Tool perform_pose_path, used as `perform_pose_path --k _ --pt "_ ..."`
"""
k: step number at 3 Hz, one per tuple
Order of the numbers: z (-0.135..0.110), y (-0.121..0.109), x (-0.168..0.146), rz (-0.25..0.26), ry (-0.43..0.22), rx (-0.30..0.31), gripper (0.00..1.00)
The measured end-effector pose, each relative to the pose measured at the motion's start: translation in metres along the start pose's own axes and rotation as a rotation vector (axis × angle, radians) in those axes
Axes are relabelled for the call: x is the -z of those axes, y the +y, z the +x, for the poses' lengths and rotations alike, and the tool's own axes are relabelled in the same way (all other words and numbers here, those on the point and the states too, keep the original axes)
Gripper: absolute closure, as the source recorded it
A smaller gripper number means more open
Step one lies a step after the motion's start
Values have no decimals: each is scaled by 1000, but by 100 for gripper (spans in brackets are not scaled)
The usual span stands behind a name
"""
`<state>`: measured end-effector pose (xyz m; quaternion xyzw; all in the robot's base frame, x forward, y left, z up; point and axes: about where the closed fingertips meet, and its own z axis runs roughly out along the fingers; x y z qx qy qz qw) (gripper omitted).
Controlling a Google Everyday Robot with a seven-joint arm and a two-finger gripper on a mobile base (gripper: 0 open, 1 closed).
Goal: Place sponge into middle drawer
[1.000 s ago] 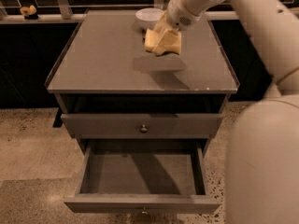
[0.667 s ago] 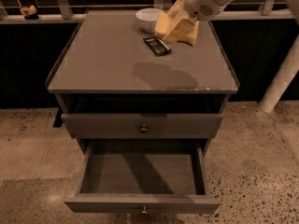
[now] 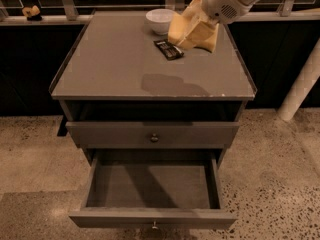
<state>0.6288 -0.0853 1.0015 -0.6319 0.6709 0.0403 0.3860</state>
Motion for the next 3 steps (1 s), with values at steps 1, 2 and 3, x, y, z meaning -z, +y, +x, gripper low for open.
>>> perform_pose_path --k 1,2,3 --pt "2 7 -1 -13 13 5 100" --pt "-8 39 12 1 -26 3 100" --pt "3 86 13 3 -47 -45 100"
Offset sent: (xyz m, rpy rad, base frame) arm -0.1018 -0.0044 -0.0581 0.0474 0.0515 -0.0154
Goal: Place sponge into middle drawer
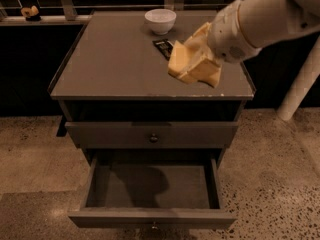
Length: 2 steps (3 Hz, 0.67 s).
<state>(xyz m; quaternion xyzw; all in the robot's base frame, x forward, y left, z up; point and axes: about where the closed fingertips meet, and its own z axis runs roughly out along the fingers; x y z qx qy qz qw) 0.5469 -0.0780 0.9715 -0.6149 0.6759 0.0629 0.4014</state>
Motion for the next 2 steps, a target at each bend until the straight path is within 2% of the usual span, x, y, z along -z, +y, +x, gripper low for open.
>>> perform_pose_path --k 1,2 --pt "29 53 -22 -54 4 -86 100" --pt "57 96 -50 -124 38 -141 100"
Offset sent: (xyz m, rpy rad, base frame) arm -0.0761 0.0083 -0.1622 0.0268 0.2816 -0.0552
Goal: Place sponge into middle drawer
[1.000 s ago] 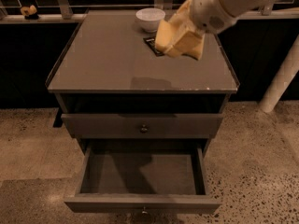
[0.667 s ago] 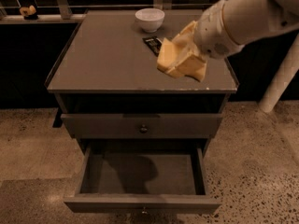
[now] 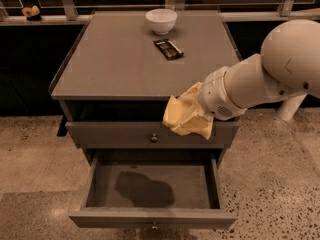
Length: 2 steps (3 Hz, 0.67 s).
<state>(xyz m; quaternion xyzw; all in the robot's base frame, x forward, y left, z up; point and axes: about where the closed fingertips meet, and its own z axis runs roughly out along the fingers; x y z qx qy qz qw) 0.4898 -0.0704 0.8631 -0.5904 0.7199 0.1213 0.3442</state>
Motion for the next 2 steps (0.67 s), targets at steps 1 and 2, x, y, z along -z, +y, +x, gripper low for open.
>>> perform_pose_path --k 1,2 --pt "0 0 0 0 0 0 100" --pt "16 19 -13 -15 -17 -44 100"
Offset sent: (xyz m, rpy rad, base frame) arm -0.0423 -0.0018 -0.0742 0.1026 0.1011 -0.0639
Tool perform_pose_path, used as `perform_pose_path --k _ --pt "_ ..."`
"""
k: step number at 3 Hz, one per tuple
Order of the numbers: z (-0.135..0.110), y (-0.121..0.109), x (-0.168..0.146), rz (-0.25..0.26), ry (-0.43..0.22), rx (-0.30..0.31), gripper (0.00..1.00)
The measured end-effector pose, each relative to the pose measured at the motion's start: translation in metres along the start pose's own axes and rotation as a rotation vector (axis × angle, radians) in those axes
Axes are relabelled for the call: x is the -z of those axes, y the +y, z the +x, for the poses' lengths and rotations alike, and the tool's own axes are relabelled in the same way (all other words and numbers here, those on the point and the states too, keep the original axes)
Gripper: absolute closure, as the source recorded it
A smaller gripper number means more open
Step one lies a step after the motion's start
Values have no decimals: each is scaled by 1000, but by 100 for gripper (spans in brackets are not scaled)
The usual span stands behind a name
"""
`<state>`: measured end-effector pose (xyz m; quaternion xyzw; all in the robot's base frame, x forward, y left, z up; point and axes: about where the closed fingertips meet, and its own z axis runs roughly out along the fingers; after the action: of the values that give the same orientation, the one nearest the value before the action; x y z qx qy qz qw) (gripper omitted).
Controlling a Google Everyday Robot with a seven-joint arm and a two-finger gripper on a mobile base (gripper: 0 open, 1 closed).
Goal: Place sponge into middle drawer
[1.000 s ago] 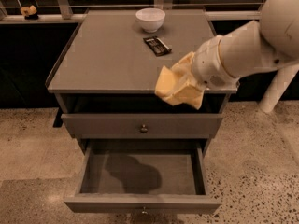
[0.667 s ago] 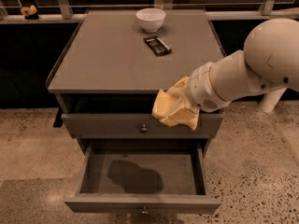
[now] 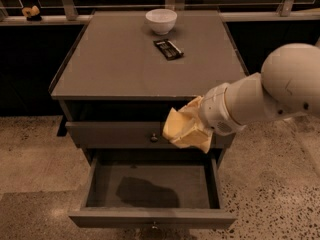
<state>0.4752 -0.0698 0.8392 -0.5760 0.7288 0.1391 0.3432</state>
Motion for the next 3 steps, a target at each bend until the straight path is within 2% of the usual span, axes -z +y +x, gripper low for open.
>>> perform_pose_path --k 2,3 --pt "64 54 -65 -52 -27 -112 100" --pt "93 61 -96 -52 -8 -157 100"
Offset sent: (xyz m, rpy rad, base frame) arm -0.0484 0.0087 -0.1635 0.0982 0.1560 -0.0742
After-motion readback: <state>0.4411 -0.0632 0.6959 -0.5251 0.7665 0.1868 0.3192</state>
